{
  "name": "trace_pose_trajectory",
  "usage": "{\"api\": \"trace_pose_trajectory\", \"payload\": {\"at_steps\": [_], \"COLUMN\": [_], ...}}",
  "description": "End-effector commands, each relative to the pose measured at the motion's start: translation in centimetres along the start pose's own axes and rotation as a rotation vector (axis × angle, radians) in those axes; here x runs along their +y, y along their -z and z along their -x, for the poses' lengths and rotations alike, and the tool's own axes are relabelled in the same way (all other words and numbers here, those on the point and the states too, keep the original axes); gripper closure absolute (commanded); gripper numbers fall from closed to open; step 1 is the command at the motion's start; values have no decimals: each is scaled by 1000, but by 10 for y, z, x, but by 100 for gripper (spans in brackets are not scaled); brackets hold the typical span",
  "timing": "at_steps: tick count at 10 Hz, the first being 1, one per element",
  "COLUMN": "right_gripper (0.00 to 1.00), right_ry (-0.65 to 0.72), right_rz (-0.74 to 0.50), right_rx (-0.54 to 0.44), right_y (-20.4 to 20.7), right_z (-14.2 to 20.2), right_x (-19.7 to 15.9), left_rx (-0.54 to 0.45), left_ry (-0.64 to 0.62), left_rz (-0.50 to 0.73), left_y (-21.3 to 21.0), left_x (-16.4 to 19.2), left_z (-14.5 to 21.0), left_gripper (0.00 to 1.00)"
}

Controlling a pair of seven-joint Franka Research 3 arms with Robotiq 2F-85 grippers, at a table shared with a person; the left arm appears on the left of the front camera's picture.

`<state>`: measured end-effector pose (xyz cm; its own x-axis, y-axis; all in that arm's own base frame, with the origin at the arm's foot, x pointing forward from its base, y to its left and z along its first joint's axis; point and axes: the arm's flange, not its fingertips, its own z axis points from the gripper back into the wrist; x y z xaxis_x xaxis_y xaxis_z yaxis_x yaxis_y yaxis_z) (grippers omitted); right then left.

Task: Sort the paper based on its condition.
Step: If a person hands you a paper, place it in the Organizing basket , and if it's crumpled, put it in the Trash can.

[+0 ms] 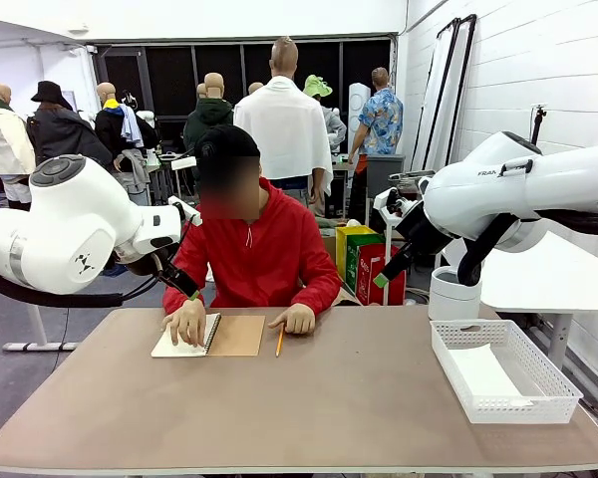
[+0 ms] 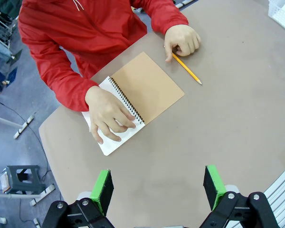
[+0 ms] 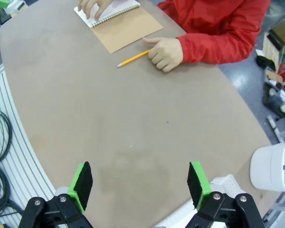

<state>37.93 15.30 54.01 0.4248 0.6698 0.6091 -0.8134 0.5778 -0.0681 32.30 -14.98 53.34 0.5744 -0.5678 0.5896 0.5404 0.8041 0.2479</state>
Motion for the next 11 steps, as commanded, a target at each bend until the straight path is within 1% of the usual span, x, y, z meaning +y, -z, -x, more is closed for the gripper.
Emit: {"api": "trace_pose_trajectory", "payload": {"at_steps": [1, 11], "right_gripper": [0, 0], "right_ry": [11, 11], "right_rz": [2, 2], "right_rx": [-3, -3], "right_y": [1, 1], "right_z": [-1, -1], "right_x": [1, 1], "left_rx": [-1, -1], "left_ry": [1, 1], "left_rz": [-1, -1], "left_y": [-1, -1], "left_x": [0, 0], "left_z": [0, 0], "left_gripper": [0, 0]}}
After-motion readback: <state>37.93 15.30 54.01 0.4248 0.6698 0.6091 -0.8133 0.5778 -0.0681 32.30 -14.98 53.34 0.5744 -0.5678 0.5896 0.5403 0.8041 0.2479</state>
